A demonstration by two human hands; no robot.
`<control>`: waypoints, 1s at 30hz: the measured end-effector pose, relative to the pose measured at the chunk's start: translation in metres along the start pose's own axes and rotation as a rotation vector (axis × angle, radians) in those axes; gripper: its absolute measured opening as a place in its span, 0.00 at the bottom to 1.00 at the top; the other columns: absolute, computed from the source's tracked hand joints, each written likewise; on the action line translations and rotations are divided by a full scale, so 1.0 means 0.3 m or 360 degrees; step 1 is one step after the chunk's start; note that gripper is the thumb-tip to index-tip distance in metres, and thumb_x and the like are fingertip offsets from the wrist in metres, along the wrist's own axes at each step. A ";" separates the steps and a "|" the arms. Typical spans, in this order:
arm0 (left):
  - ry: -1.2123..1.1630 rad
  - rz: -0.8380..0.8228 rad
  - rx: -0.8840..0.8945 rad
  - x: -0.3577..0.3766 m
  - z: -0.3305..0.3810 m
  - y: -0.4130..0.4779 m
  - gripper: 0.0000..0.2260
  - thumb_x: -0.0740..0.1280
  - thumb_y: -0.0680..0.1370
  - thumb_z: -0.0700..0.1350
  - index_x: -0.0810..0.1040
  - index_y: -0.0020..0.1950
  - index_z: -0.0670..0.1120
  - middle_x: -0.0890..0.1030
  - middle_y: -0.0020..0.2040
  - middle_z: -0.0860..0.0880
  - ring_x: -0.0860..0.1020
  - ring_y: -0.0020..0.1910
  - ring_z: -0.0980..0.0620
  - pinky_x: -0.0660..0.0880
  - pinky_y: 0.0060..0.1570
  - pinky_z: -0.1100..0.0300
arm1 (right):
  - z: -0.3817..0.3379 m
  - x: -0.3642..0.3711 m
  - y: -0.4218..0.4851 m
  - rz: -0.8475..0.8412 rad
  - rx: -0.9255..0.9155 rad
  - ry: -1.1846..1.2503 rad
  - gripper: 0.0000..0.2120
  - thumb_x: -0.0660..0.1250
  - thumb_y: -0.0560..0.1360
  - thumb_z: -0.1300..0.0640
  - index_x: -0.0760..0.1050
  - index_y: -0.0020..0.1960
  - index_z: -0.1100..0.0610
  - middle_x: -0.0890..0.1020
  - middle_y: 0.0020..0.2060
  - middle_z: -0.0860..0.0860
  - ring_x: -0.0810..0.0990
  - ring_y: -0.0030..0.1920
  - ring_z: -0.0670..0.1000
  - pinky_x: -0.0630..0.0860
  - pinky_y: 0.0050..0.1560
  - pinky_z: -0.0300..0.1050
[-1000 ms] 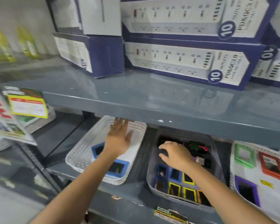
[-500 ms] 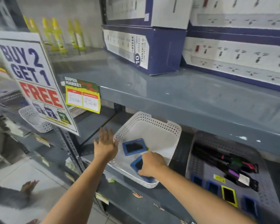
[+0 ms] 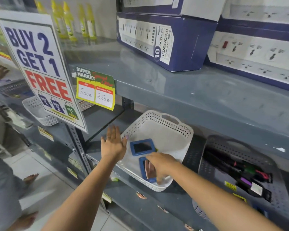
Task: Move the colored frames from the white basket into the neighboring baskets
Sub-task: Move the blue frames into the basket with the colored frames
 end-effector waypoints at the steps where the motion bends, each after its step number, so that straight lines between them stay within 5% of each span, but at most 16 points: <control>1: -0.0005 0.0000 -0.0004 -0.001 0.001 0.001 0.33 0.42 0.79 0.62 0.44 0.77 0.43 0.43 0.79 0.45 0.41 0.78 0.49 0.46 0.75 0.41 | 0.001 0.004 0.002 0.0028 0.0001 -0.0013 0.43 0.81 0.59 0.49 0.63 0.68 0.54 0.72 0.62 0.53 0.74 0.61 0.57 0.75 0.54 0.52; 4: 0.0112 0.0020 -0.0022 -0.009 0.004 0.002 0.32 0.41 0.79 0.62 0.44 0.77 0.44 0.43 0.79 0.46 0.40 0.77 0.50 0.39 0.73 0.39 | 0.020 -0.009 -0.018 0.0128 0.0002 0.0018 0.47 0.81 0.56 0.47 0.61 0.69 0.52 0.72 0.61 0.52 0.73 0.60 0.56 0.76 0.53 0.53; 8: 0.0156 0.0130 -0.0132 -0.051 0.096 -0.003 0.32 0.43 0.79 0.59 0.48 0.77 0.40 0.47 0.79 0.43 0.45 0.78 0.47 0.39 0.72 0.36 | 0.127 -0.095 -0.187 0.0436 0.0113 0.0267 0.36 0.80 0.52 0.47 0.65 0.54 0.50 0.77 0.50 0.50 0.77 0.52 0.56 0.75 0.45 0.49; 13: 0.0008 0.0198 0.0047 -0.053 0.475 -0.055 0.30 0.50 0.80 0.54 0.51 0.75 0.36 0.53 0.78 0.40 0.46 0.78 0.45 0.42 0.73 0.36 | 0.410 -0.121 -0.530 0.0687 0.0388 0.0656 0.37 0.81 0.59 0.49 0.67 0.61 0.54 0.77 0.56 0.53 0.76 0.55 0.55 0.73 0.52 0.46; 17: 0.0010 0.0060 0.0410 0.062 0.868 -0.223 0.28 0.54 0.79 0.53 0.57 0.74 0.37 0.58 0.77 0.40 0.51 0.77 0.43 0.42 0.72 0.38 | 0.676 0.019 -0.902 0.0471 0.0864 0.0834 0.20 0.76 0.68 0.46 0.72 0.49 0.55 0.76 0.46 0.53 0.74 0.47 0.52 0.67 0.41 0.44; 20: -0.0051 0.0023 0.0720 0.158 1.155 -0.418 0.26 0.56 0.78 0.52 0.63 0.72 0.39 0.65 0.74 0.38 0.59 0.75 0.41 0.48 0.73 0.37 | 0.845 0.169 -1.231 0.0487 0.1080 0.0721 0.27 0.78 0.63 0.43 0.72 0.56 0.52 0.78 0.54 0.52 0.76 0.52 0.53 0.70 0.50 0.41; 23: -0.0045 -0.0102 0.0905 0.251 1.414 -0.617 0.28 0.56 0.78 0.53 0.57 0.75 0.41 0.59 0.77 0.41 0.53 0.77 0.45 0.47 0.74 0.41 | 0.946 0.339 -1.489 0.0489 0.1161 0.0669 0.29 0.81 0.55 0.44 0.64 0.44 0.48 0.76 0.39 0.45 0.76 0.40 0.50 0.70 0.40 0.42; 25: -0.0080 -0.0199 0.1026 0.304 1.551 -0.738 0.28 0.54 0.79 0.53 0.53 0.76 0.43 0.54 0.78 0.44 0.49 0.78 0.48 0.46 0.74 0.43 | 0.981 0.452 -1.598 0.0458 0.1210 0.0751 0.35 0.82 0.50 0.46 0.65 0.49 0.47 0.78 0.41 0.43 0.79 0.44 0.50 0.75 0.43 0.46; 30: 0.0160 -0.0353 0.0999 0.432 1.678 -0.932 0.28 0.48 0.80 0.54 0.50 0.77 0.43 0.52 0.79 0.48 0.44 0.78 0.51 0.39 0.73 0.40 | 0.996 0.686 -1.661 0.0184 0.1208 0.0671 0.38 0.80 0.55 0.43 0.65 0.58 0.48 0.79 0.51 0.50 0.78 0.52 0.55 0.74 0.49 0.49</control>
Point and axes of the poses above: each hand's wrist, its own y-axis towards the middle knuckle, its own x-axis out of the palm, z = x × y, the point moved 4 cm from there along y, towards the middle knuckle
